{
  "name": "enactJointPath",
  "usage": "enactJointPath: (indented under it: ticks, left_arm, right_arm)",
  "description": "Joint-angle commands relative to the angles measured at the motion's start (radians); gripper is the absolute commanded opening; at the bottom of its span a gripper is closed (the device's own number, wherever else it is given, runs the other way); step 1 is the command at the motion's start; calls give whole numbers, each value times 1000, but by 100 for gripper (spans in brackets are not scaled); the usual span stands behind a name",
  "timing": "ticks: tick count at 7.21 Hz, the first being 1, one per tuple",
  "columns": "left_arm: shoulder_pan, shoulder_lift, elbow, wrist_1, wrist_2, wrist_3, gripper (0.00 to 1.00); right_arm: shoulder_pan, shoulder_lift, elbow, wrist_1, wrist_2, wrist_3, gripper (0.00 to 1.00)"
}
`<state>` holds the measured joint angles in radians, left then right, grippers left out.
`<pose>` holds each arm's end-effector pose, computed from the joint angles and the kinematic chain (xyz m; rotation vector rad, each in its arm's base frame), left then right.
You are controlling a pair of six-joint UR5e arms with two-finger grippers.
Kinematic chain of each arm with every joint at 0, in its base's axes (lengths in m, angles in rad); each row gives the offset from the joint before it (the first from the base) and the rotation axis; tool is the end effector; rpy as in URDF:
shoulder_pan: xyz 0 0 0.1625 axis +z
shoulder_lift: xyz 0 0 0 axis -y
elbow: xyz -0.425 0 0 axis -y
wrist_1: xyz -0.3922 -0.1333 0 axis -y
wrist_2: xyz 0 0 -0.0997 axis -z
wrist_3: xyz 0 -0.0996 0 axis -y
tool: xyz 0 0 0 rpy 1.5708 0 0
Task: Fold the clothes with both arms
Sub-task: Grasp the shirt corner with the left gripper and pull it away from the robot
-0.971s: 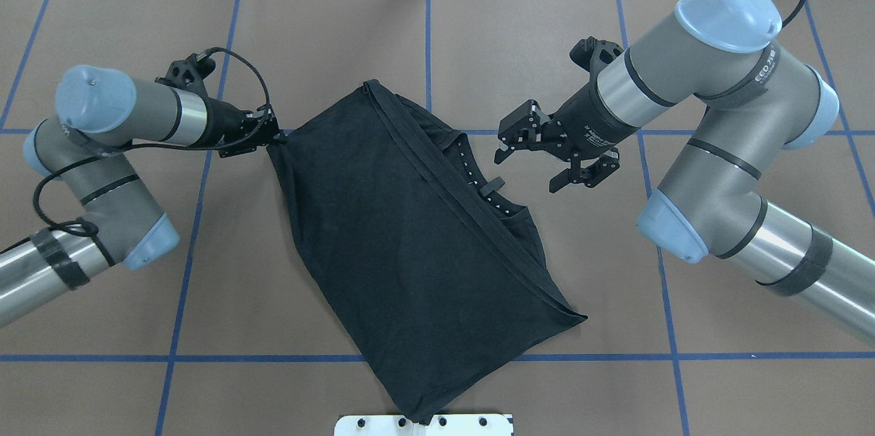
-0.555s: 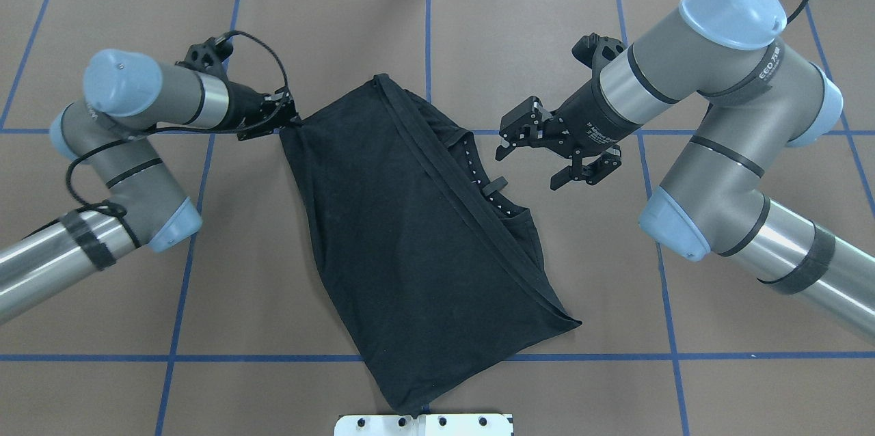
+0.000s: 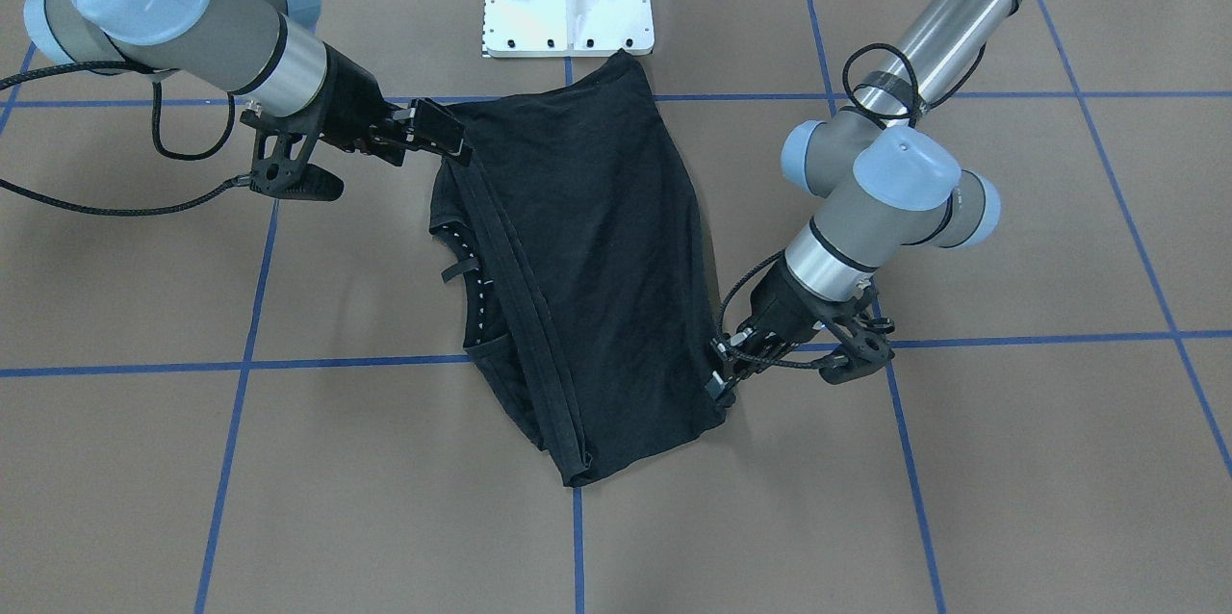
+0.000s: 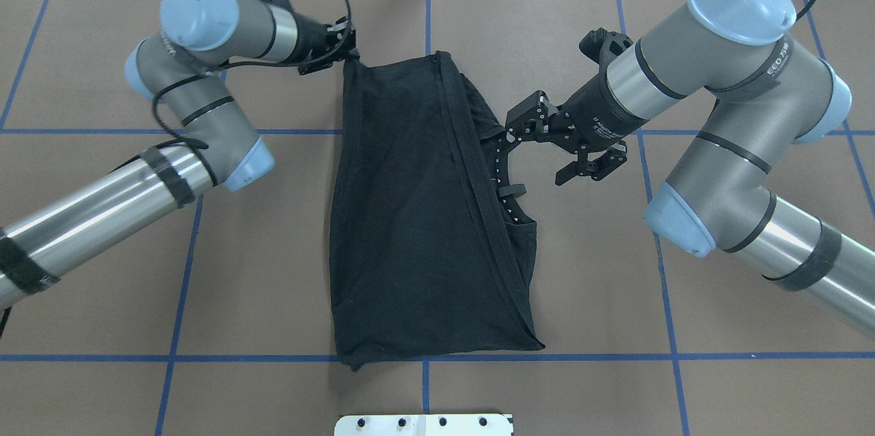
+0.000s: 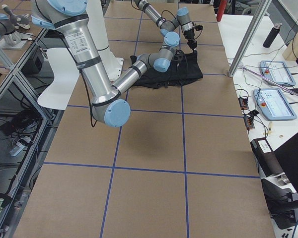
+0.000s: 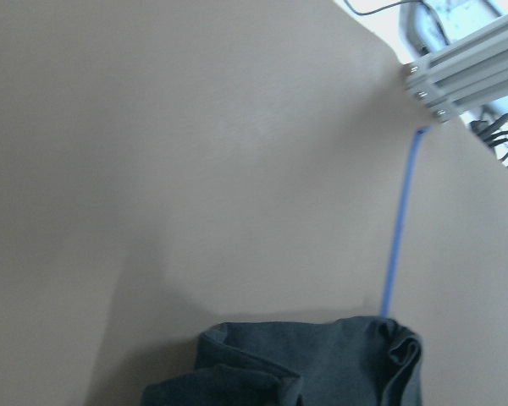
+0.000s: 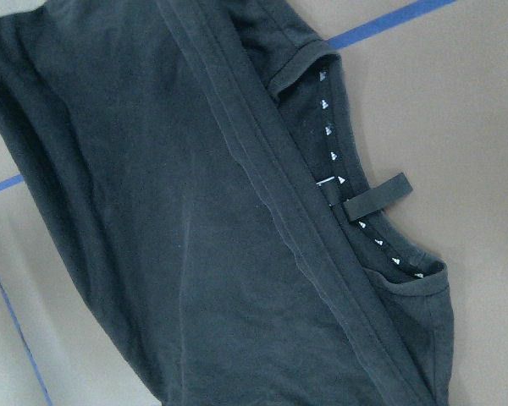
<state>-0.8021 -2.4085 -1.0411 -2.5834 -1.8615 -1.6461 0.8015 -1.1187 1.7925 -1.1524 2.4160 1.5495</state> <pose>0.4855 -0.6527 0.2550 0.2382 1.3309 -0.5506 -0.3729 -0.4696 0.2420 -0.2826 -1.2310 0.2130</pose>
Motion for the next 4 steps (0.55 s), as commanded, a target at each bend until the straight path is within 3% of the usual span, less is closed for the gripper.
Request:
enactJointPath:
  ticks: [1,4]
  left_arm:
    - [-2,-81,85,-4,57,0,0]
    - [-52,-89,143,-12,65,5,0]
  right_arm:
    - [7,-3,1,0,0,3,100]
    - [13,-4,1,0,0,0,100]
